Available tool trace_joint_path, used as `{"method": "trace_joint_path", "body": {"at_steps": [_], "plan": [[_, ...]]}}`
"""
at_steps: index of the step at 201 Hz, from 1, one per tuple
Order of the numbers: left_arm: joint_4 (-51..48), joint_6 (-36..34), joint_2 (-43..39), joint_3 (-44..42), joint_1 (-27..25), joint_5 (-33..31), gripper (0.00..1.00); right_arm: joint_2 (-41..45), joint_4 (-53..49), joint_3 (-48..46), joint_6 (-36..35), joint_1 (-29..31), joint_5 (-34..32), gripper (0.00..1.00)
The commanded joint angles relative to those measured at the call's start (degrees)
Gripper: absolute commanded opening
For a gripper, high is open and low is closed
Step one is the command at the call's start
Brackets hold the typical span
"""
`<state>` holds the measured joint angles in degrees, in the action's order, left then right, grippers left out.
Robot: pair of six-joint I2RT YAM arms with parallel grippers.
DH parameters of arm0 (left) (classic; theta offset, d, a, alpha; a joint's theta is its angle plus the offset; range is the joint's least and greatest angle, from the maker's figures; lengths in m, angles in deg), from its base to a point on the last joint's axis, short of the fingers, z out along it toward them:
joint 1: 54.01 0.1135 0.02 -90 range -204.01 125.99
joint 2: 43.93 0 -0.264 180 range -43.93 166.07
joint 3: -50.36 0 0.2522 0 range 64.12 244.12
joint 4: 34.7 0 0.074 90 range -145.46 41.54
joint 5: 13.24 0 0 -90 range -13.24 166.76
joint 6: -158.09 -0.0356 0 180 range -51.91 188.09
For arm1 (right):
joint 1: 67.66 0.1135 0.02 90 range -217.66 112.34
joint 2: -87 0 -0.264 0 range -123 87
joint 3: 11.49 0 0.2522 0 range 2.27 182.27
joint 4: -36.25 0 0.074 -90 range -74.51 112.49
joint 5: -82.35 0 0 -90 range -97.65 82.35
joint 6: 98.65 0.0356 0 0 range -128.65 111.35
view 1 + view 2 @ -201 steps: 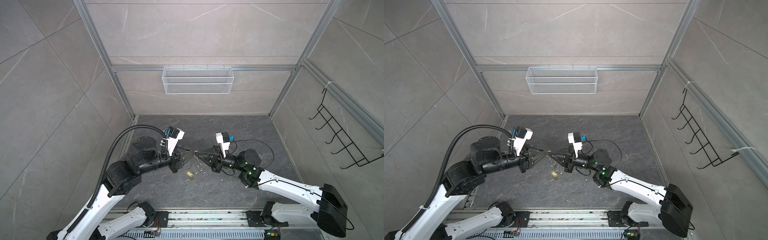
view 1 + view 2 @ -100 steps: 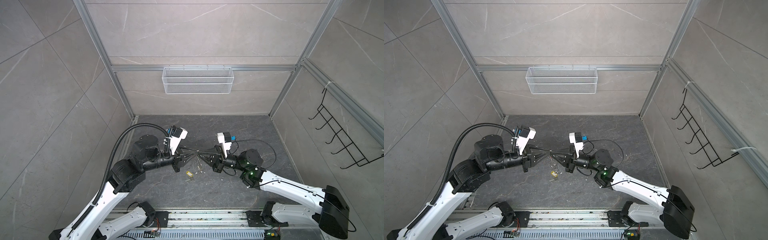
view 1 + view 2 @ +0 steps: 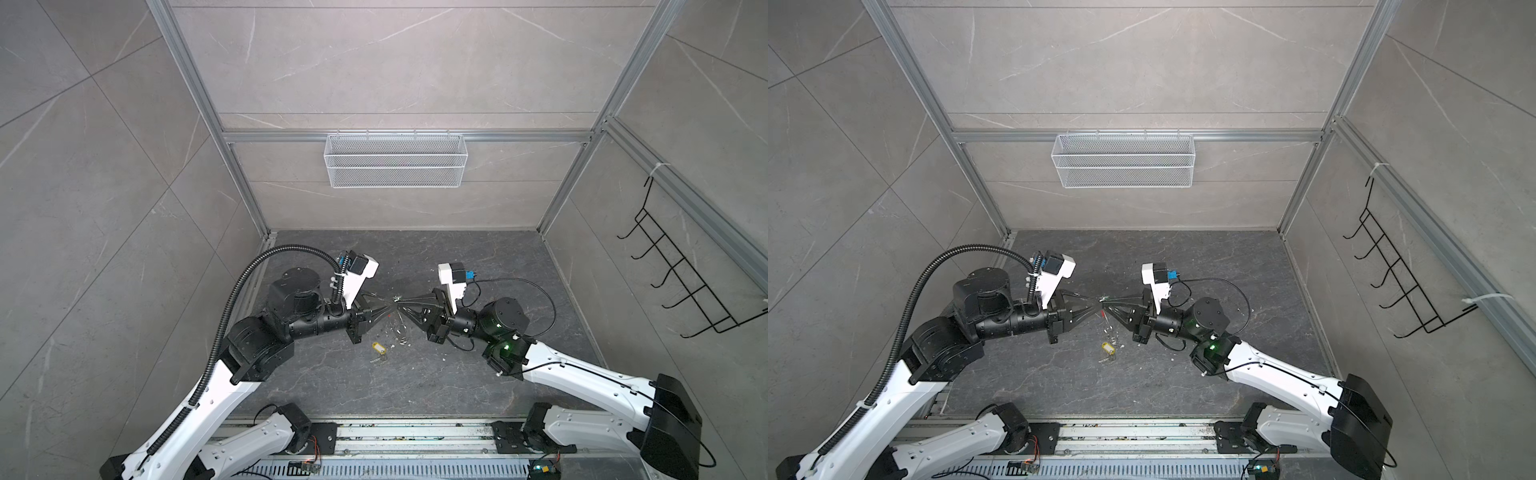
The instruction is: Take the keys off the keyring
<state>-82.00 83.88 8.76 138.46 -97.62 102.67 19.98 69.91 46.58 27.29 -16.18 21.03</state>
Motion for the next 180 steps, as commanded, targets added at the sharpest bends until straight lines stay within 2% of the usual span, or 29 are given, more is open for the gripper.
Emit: {"method": "trace_joint_path", "body": {"at_steps": [1, 35, 53, 66, 84, 102, 112, 135, 146, 158, 180], "plan": [[1.23, 0.64, 0.15, 1.39, -0.01, 0.19, 0.0, 0.82, 1.89, 0.27, -0.44, 0.25, 0.05, 0.0], [-1.58, -0.85, 0.42, 3.17, 0.02, -3.38, 0.0, 1.68, -0.97, 0.65, -0.75, 0.25, 0.38, 0.0], [-5.98, -2.62, 1.82, 6.2, -0.01, -4.54, 0.0, 3.7, -8.88, 1.9, -2.38, 0.21, 1.34, 0.21], [-9.5, -3.97, 3.3, 9.05, -0.01, -4.8, 0.0, 6.02, -16.51, 3.04, -4.68, 0.27, 1.69, 0.31], [-13.97, -5.59, 5.55, 12.87, -0.05, -5.28, 0.0, 9.22, -29.55, 4.99, -7.94, 0.27, -0.22, 0.37], [-18.0, -7.36, 8.1, 16.88, -0.03, -5.44, 0.0, 11.46, -36.26, 6.43, -8.1, 0.05, -5.03, 0.44], [-19.58, -8.03, 9.44, 18.65, -0.11, -5.58, 0.0, 10.88, -40.73, 8.74, -8.08, -0.28, -6.21, 0.45], [-22.41, -10.12, 12.12, 21.81, -0.71, -6.36, 0.0, 9.31, -41.34, 10.81, -4.6, -1.08, -8.97, 0.46], [-24.59, -11.75, 13.51, 23.74, -1.48, -6.51, 0.0, 8.73, -39.81, 11.58, -4.68, -1.29, -7.12, 0.46], [-26.6, -13.77, 14.55, 25.29, -1.91, -5.51, 0.0, 7.21, -43.09, 14.85, -6.3, -1.78, -5.05, 0.46], [-30.58, -16.58, 16.92, 28.58, -2.19, -3.77, 0.0, 5.8, -46.07, 18.09, -5.69, -3.02, -4.82, 0.47]]}}
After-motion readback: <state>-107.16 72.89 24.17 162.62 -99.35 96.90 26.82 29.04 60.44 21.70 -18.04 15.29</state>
